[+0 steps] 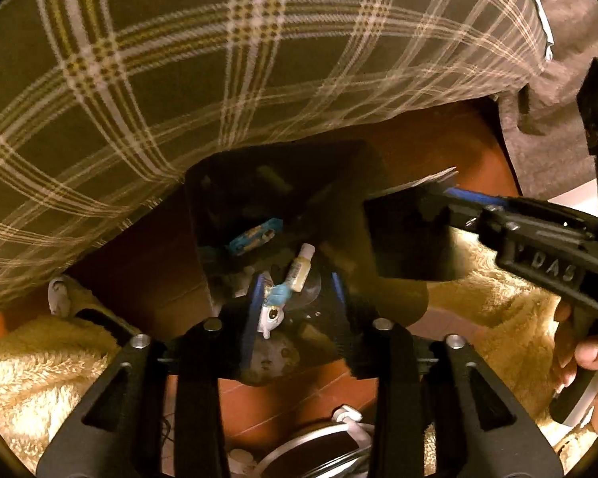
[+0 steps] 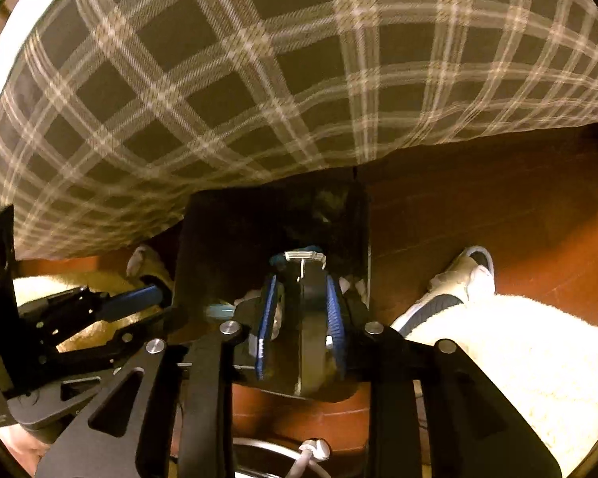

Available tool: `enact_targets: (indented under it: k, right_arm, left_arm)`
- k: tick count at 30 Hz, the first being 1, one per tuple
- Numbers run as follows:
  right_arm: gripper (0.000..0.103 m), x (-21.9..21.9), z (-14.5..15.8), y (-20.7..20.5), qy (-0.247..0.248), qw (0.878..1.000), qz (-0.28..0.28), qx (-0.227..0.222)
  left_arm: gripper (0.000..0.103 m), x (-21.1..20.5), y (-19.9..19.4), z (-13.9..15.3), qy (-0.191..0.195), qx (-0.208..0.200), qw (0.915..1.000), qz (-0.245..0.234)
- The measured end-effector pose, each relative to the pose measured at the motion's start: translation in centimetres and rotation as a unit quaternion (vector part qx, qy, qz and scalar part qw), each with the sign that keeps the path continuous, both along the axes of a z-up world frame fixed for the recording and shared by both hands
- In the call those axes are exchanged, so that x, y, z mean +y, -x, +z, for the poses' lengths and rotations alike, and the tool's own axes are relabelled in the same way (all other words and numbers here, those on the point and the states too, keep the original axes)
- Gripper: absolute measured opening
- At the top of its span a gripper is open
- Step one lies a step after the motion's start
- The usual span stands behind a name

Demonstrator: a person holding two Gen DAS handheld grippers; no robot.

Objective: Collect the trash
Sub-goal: 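Lower both tools to the bin and release keychain and black box, then raise both open tools back toward the remaining items on the bed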

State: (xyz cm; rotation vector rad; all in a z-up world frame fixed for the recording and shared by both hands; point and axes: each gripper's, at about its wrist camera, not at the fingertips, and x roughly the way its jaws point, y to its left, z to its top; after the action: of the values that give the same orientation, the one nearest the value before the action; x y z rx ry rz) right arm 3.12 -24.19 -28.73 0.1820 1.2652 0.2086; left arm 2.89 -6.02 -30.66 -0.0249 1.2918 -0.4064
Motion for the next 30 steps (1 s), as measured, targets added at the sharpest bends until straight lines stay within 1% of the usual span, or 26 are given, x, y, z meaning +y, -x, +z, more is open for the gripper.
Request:
enact_targets:
  k: [2, 3, 5, 6, 7, 8, 9, 11, 14, 15, 16, 17, 18, 20, 22, 28, 30]
  right_arm:
    - [0.034, -0.4, 0.9, 0.0, 0.002, 1.0, -0.004, -0.012]
    - [0.037, -0.6, 1.4, -0.1, 0.002, 1.0, -0.005, -0.017]
    - [0.046, -0.9, 2.6, -0.1, 0.0, 1.0, -0.009, -0.029]
    - [0.048, -1.1, 3.3, -0.1, 0.0, 0.999, -0.01, -0.037]
    - [0.054, -1.2, 3.9, -0.2, -0.001, 0.999, -0.011, -0.043]
    - [0.062, -1.3, 4.6, -0.2, 0.0, 0.999, -0.011, -0.051]
    - [0.065, -1.5, 5.9, -0.2, 0.004, 0.998, -0.012, -0.066]
    - [0.079, -1.8, 7.7, -0.3, 0.011, 0.996, -0.014, -0.088]
    - [0.088, -2.2, 11.3, -0.5, 0.012, 0.991, -0.02, -0.132]
    - [0.09, -2.3, 12.9, -0.6, 0.009, 0.988, -0.021, -0.151]
    - [0.092, -2.4, 14.0, -0.8, 0.007, 0.986, -0.022, -0.163]
    - [0.093, -2.5, 15.1, -0.9, 0.005, 0.984, -0.022, -0.176]
    - [0.094, -2.5, 16.2, -1.1, 0.003, 0.982, -0.021, -0.189]
    - [0.1, -2.5, 18.3, -1.9, 0.0, 0.977, -0.019, -0.213]
    - [0.1, -2.5, 19.8, -3.2, -0.003, 0.974, -0.018, -0.227]
    - [0.1, -2.2, 22.6, -7.1, -0.01, 0.969, -0.017, -0.248]
    - [0.1, -1.5, 23.0, -8.7, -0.003, 0.968, -0.016, -0.252]
  left_arm:
    - [0.051, 0.4, -0.1, 0.5, 0.0, -0.006, 1.0, 0.004]
    - [0.052, 0.4, -0.1, 0.9, -0.001, -0.01, 0.9999, 0.005]
    - [0.058, 0.6, -0.1, 1.8, -0.005, -0.018, 0.9998, 0.008]
    - [0.061, 0.7, -0.1, 2.5, -0.008, -0.024, 0.9996, 0.009]
    - [0.066, 0.8, 0.0, 3.2, -0.009, -0.03, 0.9995, 0.009]
    - [0.072, 0.9, 0.1, 4.2, -0.01, -0.042, 0.999, 0.009]
    - [0.075, 1.0, 0.2, 5.4, -0.012, -0.055, 0.9984, 0.008]
    - [0.083, 1.2, 0.2, 7.5, -0.015, -0.078, 0.9968, 0.009]
    - [0.09, 1.8, 0.1, 11.1, -0.011, -0.113, 0.9934, 0.016]
    - [0.091, 2.0, 0.0, 12.4, -0.009, -0.126, 0.9918, 0.02]
    - [0.093, 2.3, -0.1, 13.2, -0.007, -0.135, 0.9906, 0.023]
    - [0.095, 2.6, -0.4, 14.7, -0.004, -0.148, 0.9886, 0.028]
    - [0.095, 2.9, -0.5, 15.4, -0.002, -0.154, 0.9876, 0.03]
    - [0.095, 3.6, -1.2, 17.3, 0.002, -0.169, 0.9849, 0.038]
    - [0.095, 3.9, -2.0, 18.5, 0.002, -0.179, 0.9829, 0.043]
    - [0.095, 5.0, -6.1, 22.4, -0.004, -0.208, 0.9765, 0.058]
    - [0.095, 5.1, -7.4, 22.9, -0.01, -0.217, 0.9743, 0.061]
